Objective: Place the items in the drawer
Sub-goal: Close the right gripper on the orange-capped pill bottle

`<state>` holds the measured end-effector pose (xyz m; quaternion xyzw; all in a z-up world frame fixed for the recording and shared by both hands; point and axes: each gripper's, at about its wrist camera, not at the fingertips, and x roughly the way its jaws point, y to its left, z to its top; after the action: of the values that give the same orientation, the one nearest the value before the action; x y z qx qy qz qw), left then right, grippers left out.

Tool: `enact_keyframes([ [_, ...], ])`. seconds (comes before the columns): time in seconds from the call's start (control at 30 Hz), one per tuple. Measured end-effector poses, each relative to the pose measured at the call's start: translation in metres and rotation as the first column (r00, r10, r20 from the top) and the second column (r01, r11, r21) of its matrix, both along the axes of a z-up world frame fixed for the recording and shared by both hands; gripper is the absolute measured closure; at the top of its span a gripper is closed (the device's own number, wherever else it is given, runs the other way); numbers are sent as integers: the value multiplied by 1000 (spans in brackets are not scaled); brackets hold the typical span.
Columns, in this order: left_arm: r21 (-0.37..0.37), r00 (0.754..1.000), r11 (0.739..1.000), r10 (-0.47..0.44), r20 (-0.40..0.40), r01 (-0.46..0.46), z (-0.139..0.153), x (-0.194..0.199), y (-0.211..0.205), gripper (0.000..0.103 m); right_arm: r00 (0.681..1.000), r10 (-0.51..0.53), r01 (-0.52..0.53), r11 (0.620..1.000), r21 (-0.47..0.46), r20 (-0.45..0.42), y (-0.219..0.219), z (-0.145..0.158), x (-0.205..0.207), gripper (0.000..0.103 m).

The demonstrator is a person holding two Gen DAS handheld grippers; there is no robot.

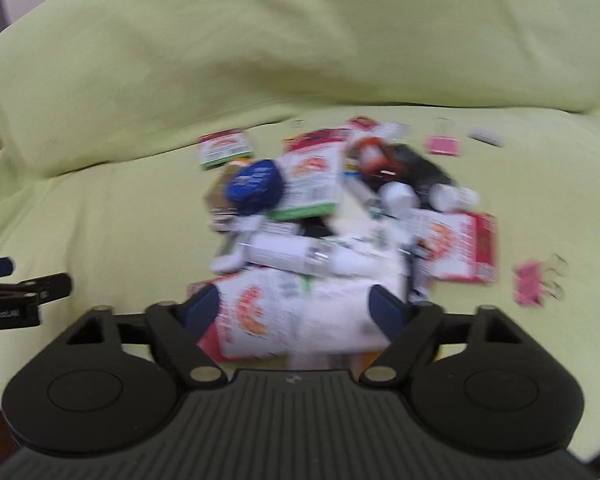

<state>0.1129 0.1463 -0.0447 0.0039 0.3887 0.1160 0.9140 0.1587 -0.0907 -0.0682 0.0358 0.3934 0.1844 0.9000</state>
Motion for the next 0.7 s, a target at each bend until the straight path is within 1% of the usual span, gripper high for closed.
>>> enact_keyframes([
  [0.03, -2, 1000, 1000, 6, -2, -6, -1, 3, 4, 1, 1000, 19, -19, 1000, -5, 1, 8, 2, 6, 33],
  [0.17, -8, 1000, 1000, 14, -8, -14, -4, 15, 18, 1, 996, 86, -86, 995, -41, 9, 39, 10, 36, 43],
  [0.3, -11, 1000, 1000, 25, -6, -25, -7, 27, 32, 1, 989, 145, -145, 988, -53, -2, 67, 19, 81, 46],
  [0.37, -8, 999, 999, 35, -10, -35, -9, 35, 39, 1, 986, 166, -167, 984, -58, -22, 83, 21, 106, 47],
  [0.57, -10, 997, 997, 82, -9, -82, -13, 53, 63, 1, 975, 177, -187, 980, -66, -134, 119, 14, 170, 48],
  [0.7, -8, 995, 995, 101, -9, -101, -18, 61, 74, 1, 958, 172, -190, 980, -55, -230, 132, 2, 199, 50],
])
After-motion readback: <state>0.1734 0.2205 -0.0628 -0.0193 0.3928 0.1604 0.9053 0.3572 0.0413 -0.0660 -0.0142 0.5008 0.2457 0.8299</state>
